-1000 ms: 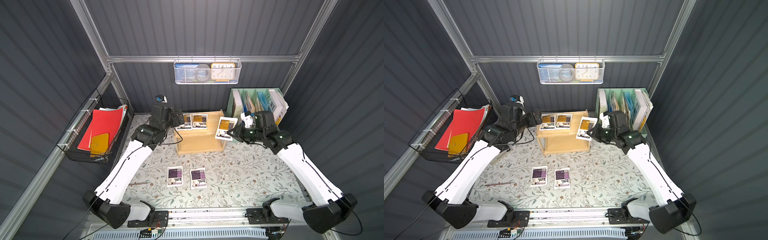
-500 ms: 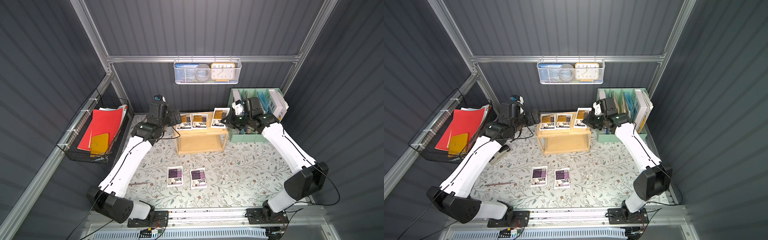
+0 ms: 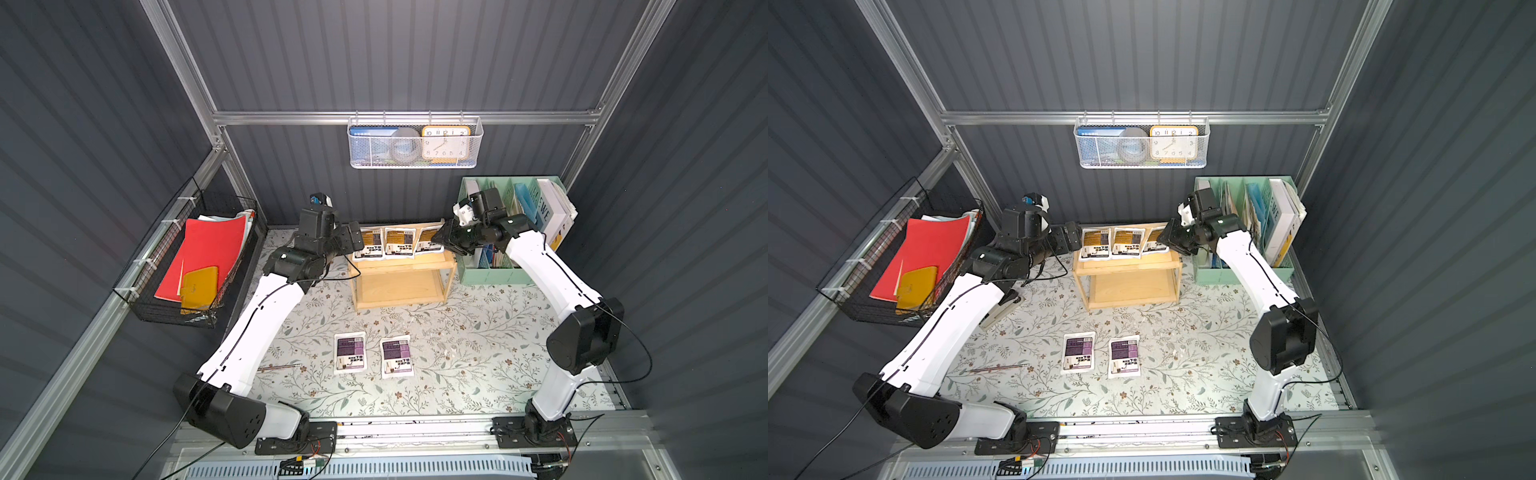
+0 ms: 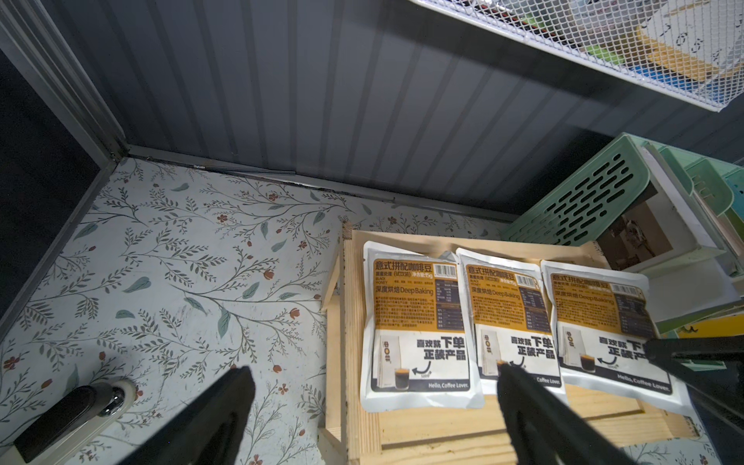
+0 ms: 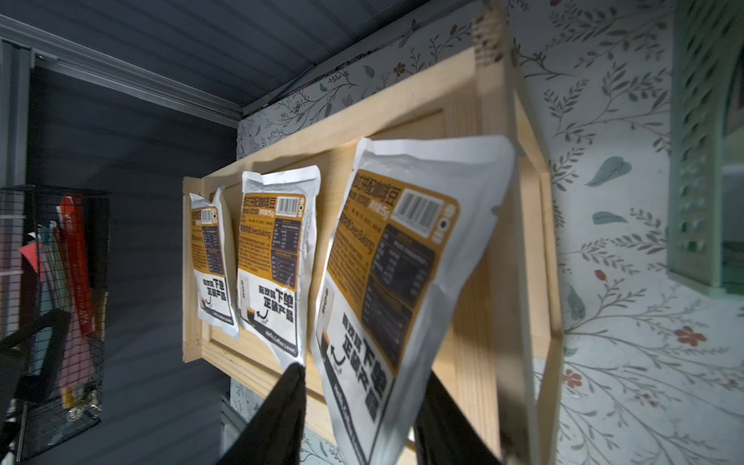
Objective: Place the bagged coffee beans on the shelf by color
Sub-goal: Place the bagged coffee beans on the shelf.
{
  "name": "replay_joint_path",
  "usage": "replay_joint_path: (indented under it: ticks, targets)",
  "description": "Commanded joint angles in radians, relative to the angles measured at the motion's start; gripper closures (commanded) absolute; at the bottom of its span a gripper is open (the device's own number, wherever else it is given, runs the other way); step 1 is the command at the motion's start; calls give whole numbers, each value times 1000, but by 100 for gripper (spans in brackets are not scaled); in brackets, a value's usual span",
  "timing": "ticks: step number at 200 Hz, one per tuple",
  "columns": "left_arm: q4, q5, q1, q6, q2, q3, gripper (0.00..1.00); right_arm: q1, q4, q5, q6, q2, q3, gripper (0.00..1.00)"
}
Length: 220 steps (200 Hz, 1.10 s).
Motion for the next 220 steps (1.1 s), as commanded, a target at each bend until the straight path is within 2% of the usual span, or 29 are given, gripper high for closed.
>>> replay_joint_path:
  ticks: [1,45,159,220]
  targets:
    - [14,17,6,5,-23,-15,0,-3,-45,49,-32,10,45,48]
    - [19,26,6,2,-26,-25,0,-3,-74,103,-59,37,88,46]
    - [34,41,6,-10,-41,-66,0,0,-86,94,-46,119,167,46]
    - [22,4,6,-19,-57,-77,0,0,-92,152,-61,26,149,27]
